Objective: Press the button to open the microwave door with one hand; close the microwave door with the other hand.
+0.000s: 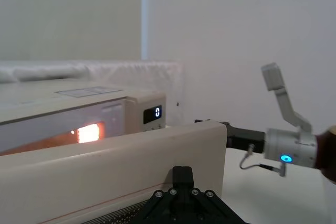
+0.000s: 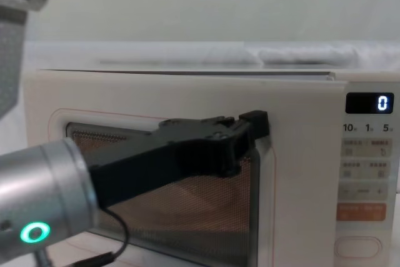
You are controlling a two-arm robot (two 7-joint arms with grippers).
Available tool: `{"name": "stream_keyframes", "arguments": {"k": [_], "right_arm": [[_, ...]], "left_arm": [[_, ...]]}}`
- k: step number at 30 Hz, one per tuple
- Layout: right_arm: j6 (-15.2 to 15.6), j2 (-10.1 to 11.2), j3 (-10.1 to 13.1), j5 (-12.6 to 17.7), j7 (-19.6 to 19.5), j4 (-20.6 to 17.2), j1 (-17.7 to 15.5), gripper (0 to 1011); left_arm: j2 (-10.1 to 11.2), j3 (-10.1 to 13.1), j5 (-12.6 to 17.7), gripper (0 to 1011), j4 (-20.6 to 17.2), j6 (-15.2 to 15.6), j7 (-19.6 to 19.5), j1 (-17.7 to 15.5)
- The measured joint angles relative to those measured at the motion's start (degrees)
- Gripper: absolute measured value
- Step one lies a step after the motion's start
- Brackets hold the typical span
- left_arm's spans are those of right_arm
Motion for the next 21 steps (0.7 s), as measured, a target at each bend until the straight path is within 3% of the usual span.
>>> {"name": "stream_keyframes", "arguments": {"k": [10, 21], "right_arm": [[0.0, 0.0, 0.0, 0.0, 0.0, 0.0, 0.0, 1002], [0.0, 0.0, 0.0, 0.0, 0.0, 0.0, 0.0, 1002]], "left_arm": [[-5.5, 2.1, 1.5, 0, 6.5, -2.5, 3.5, -5.1], [-8.7, 3.0, 2.9, 0, 10.2, -2.5, 5.4, -8.0]]}}
